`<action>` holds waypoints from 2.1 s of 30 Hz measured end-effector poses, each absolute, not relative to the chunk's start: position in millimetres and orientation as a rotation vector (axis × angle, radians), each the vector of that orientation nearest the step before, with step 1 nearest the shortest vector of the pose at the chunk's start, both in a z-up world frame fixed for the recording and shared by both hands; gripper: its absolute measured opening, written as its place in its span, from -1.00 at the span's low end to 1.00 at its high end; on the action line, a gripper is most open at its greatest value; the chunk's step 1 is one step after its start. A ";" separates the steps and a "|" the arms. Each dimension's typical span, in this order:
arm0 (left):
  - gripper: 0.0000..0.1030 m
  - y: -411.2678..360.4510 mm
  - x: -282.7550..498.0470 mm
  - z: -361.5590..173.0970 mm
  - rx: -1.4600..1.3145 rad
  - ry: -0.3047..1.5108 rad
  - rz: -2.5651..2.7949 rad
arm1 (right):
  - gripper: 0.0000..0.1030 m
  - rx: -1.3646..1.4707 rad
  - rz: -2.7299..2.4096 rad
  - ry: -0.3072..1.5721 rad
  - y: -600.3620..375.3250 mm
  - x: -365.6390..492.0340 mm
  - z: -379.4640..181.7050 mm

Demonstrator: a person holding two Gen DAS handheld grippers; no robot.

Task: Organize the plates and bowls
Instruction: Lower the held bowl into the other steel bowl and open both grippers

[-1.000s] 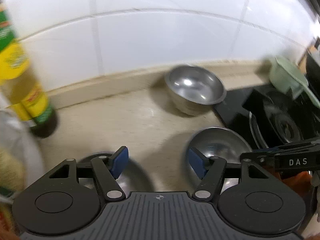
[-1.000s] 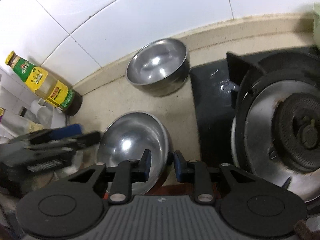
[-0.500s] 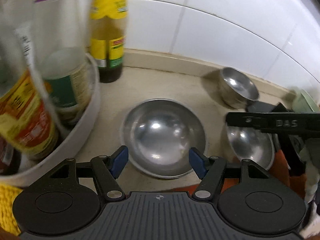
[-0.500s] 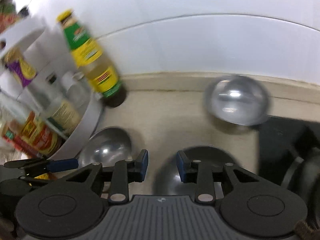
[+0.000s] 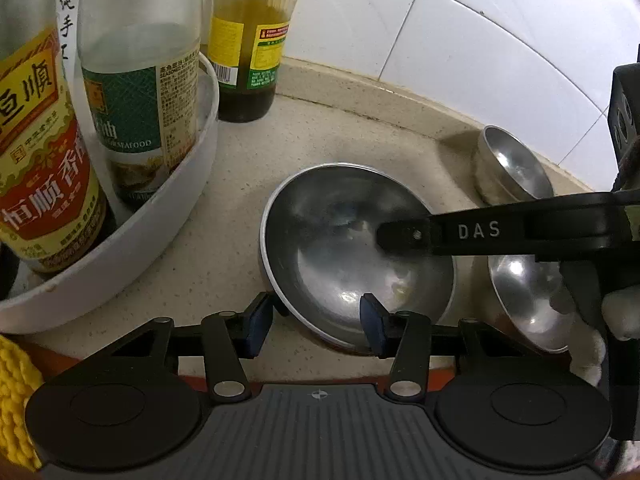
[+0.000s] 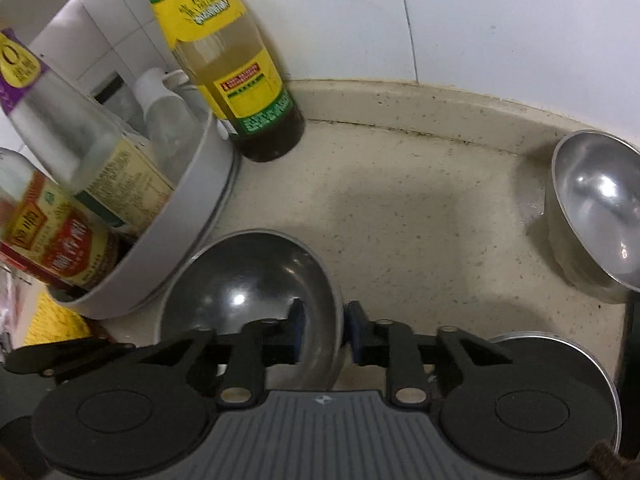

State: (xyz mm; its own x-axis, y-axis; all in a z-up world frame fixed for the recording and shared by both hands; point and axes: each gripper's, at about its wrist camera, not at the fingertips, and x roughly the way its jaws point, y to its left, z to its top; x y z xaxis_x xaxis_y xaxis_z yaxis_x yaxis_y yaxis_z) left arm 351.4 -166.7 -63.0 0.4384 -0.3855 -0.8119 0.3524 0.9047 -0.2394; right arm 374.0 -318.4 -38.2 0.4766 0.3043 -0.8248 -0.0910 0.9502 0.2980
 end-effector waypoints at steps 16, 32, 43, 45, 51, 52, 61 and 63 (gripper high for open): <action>0.11 -175.6 345.2 -17.2 0.005 0.898 -0.503 | -0.71 0.316 0.241 0.920 -335.7 356.1 13.6; 0.16 -261.0 308.2 4.5 0.146 0.832 -0.774 | -0.69 0.415 0.001 0.814 -412.9 264.0 51.0; 0.17 -280.4 309.9 -14.0 0.188 0.864 -0.837 | -0.68 0.476 -0.081 0.851 -426.8 244.7 26.1; 0.15 -281.9 313.6 -19.6 0.192 0.875 -0.838 | -0.67 0.473 -0.086 0.863 -427.1 244.7 19.7; 0.16 -275.5 321.8 -27.5 0.188 0.887 -0.800 | -0.57 0.459 -0.131 0.890 -433.9 246.8 2.1; 0.16 -273.9 323.5 -27.3 0.181 0.891 -0.796 | -0.55 0.455 -0.139 0.892 -436.1 245.8 0.1; 0.19 -281.3 330.8 -48.5 0.175 0.969 -0.799 | -0.53 0.479 -0.147 0.906 -443.7 241.6 -17.8; 0.16 -281.9 330.2 -53.8 0.170 0.998 -0.815 | -0.48 0.511 -0.113 0.937 -440.7 244.2 -27.6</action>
